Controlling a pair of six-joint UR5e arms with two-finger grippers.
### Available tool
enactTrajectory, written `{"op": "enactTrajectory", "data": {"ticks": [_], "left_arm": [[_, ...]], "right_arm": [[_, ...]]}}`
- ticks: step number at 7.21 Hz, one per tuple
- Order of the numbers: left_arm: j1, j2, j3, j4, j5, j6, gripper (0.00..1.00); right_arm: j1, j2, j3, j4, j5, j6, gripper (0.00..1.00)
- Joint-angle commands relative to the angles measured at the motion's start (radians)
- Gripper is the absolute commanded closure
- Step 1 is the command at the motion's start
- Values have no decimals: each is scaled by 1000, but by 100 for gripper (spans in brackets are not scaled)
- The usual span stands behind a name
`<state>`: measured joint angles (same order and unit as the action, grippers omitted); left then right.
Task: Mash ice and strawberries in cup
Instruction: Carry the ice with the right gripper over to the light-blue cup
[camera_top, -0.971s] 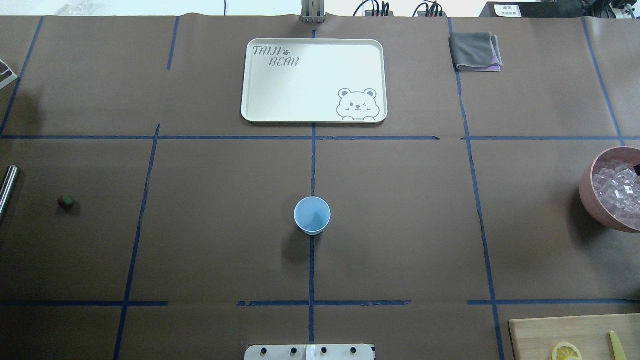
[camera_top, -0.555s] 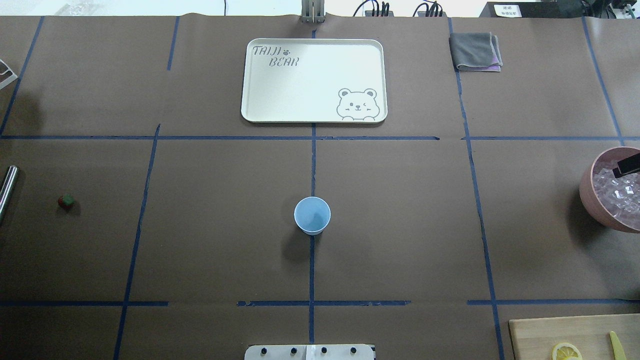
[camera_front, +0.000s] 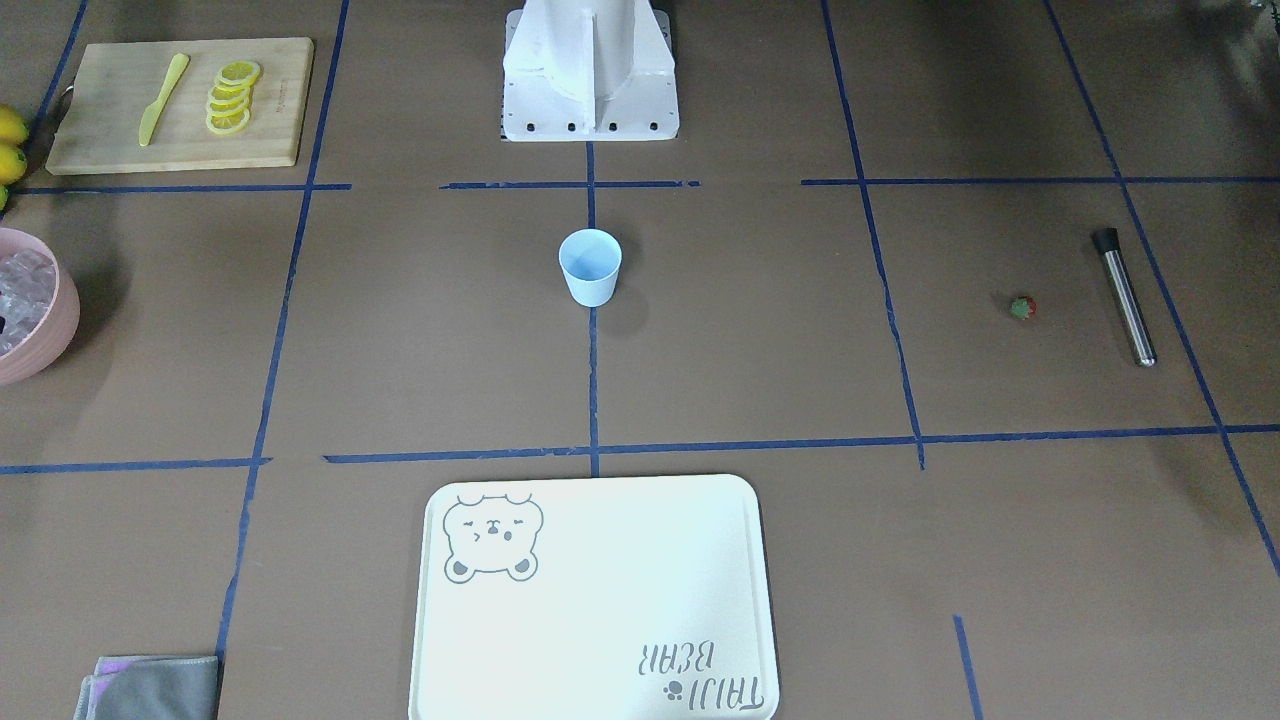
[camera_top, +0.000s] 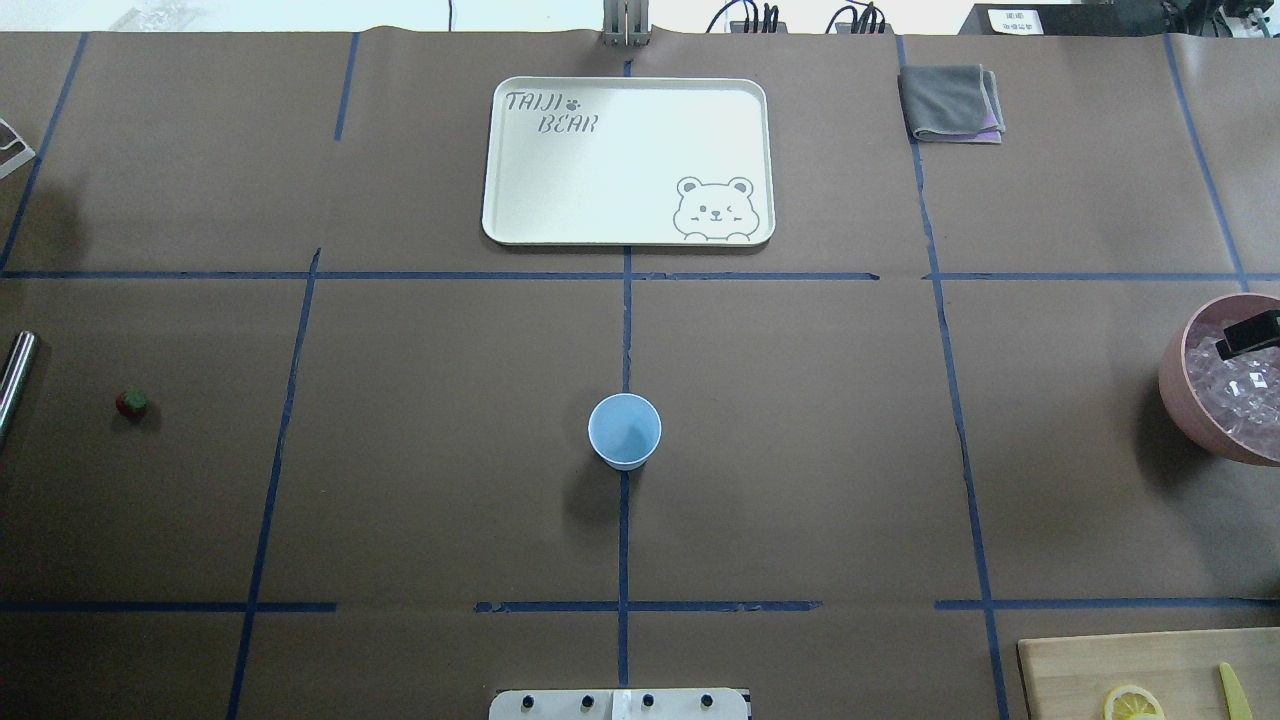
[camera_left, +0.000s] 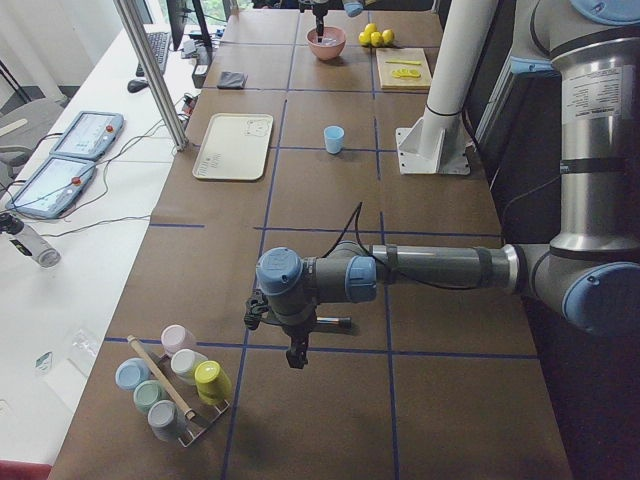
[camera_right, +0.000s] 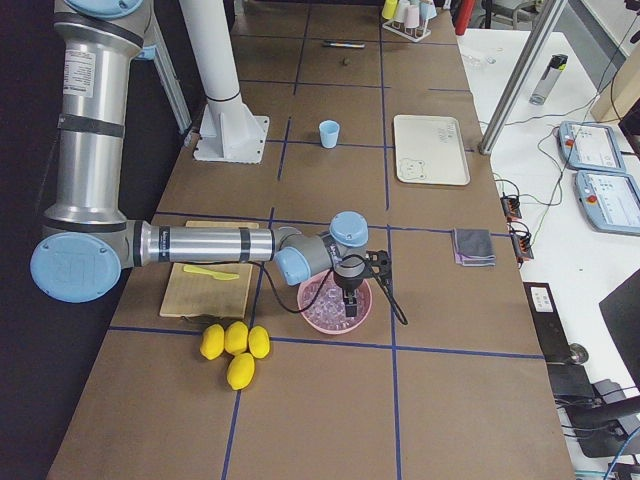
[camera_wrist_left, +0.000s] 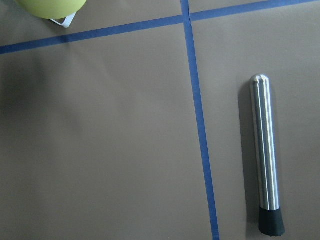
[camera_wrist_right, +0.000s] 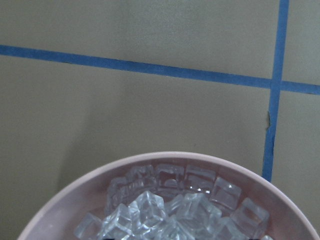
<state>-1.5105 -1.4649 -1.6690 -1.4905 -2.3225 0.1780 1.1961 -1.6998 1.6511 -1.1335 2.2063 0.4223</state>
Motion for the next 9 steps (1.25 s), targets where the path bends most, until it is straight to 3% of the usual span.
{"op": "enactTrajectory", "data": {"ticks": [1,2,4,7,9], "left_arm": [[1,0,0,-1,0,0,0],[1,0,0,-2,0,0,0],[1,0,-2,-2,0,0,0],[1,0,-3,-4,0,0,0],[1,0,-2,-4,-2,0,0]], "right_arm": [[-1,0,9,1,3,-4,53],[0,0,9,0,1,-4,64],[2,-1,13,1,3,-7,75],[29,2,70,-8,13,-14,81],[48,17,160,-15,16,-49,81]]}}
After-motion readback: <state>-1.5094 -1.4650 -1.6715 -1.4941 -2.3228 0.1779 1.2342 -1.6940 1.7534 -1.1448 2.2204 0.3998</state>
